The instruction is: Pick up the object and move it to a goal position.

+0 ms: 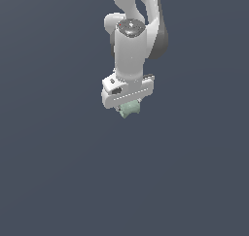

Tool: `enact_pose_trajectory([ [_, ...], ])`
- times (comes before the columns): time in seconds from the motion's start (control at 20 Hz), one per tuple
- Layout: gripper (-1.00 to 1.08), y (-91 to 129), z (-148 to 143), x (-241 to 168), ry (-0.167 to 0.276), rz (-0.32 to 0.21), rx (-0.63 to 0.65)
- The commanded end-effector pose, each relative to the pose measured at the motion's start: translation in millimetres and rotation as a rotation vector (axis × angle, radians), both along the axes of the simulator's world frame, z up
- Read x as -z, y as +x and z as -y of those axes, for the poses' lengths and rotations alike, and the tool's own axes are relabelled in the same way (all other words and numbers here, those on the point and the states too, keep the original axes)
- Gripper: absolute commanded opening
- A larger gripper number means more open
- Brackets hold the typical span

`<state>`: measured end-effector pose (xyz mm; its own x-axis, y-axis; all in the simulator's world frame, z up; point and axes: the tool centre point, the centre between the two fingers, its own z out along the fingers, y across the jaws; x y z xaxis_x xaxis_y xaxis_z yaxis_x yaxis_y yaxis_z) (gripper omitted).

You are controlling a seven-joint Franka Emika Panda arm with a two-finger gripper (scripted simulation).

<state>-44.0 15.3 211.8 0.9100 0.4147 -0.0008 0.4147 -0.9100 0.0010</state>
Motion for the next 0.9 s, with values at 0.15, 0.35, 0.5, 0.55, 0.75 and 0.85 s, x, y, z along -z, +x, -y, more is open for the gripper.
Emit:
enact_pose_trajectory([
  [0.15, -1.00, -26.9, 5.3, -46.4, 0.001, 0.000, 0.000],
  [0.35, -1.00, -44.1, 9.0, -77.5, 0.001, 0.000, 0.000],
  [0.5, -1.00, -54.6, 11.5, -97.3, 0.002, 0.000, 0.000],
  [0.55, -1.00, -57.7, 12.2, -103.2, 0.002, 0.000, 0.000],
  [0.75, -1.00, -67.5, 14.5, -122.4, 0.002, 0.000, 0.000],
  [0.85, -1.00, -70.8, 15.4, -129.3, 0.002, 0.000, 0.000],
])
